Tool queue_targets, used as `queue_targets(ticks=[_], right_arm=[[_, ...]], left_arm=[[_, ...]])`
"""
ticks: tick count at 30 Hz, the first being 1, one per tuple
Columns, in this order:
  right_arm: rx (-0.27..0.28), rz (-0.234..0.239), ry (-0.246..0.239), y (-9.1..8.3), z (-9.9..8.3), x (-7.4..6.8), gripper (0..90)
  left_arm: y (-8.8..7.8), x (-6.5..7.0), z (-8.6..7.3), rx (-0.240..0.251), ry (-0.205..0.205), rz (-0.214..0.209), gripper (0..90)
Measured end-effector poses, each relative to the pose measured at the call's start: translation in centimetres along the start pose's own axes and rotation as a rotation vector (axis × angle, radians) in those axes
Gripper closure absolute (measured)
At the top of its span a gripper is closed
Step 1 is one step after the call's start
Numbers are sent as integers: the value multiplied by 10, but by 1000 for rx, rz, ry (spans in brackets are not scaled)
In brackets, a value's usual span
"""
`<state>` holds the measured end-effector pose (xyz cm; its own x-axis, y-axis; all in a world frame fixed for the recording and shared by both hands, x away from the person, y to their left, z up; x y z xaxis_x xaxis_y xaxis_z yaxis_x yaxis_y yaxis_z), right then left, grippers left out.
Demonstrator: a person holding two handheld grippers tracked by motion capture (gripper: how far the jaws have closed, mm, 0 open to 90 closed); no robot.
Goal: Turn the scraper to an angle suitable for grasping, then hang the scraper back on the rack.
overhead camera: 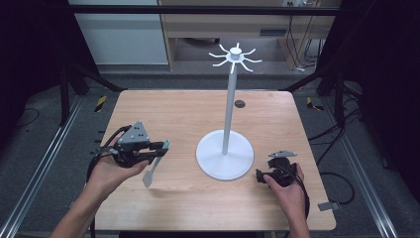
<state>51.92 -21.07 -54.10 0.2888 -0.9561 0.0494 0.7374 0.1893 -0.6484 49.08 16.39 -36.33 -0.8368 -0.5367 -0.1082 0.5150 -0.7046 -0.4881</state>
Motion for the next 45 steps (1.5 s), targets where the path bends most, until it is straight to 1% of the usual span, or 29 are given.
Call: queue_targets(ticks=[2, 3, 4, 6, 10, 11, 12, 14, 18, 24, 31, 34, 39, 42, 45], right_arm=[[-1, 2, 2, 0, 0, 0, 87], [-3, 2, 3, 0, 0, 0, 87], [-3, 2, 2, 0, 0, 0, 87], [-3, 3, 2, 0, 0, 0, 86], [3, 6, -2, 0, 1, -1, 86], [3, 5, 0, 0, 1, -1, 86], [3, 7, -1, 0, 1, -1, 86], [5, 8, -3, 0, 1, -1, 86], [5, 8, 0, 0, 2, 0, 86], [6, 5, -2, 0, 2, -1, 86], [7, 4, 1, -1, 2, 0, 86], [5, 4, 1, -1, 1, 0, 85], [10, 1, 7, -1, 2, 1, 85], [11, 2, 11, -2, 2, 1, 85], [13, 6, 10, -2, 2, 1, 81]], left_arm=[[0, -1, 7, 2, 8, 2, 739], [1, -2, 13, 10, 8, 6, 740], [1, -2, 13, 10, 8, 6, 740], [2, -3, 19, 13, 9, 9, 740], [5, -2, 30, 17, 22, 19, 740], [6, -2, 34, 23, 29, 23, 740], [7, -1, 38, 36, 24, 27, 739], [7, 0, 45, 51, 28, 30, 740], [8, 3, 59, 65, 41, 31, 740], [11, 5, 68, 69, 51, 36, 739], [12, 4, 84, 95, 50, 47, 740], [11, 2, 93, 104, 54, 64, 739], [7, -1, 112, 134, 61, 97, 740], [5, -4, 122, 159, 42, 108, 740], [5, -6, 130, 174, 38, 120, 740]])
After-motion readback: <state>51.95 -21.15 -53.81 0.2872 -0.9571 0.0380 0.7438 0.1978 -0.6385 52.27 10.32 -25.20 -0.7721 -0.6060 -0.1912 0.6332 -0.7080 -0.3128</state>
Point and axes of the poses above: each handheld gripper's, and its own axes: y roughly forward along the jaws, z roughly out of its top, x roughly to its right, the point moved 7 cm from there along y, roughly forward along the jaws, and after that the axes turned 9 degrees about x, right-handed, at the moved point
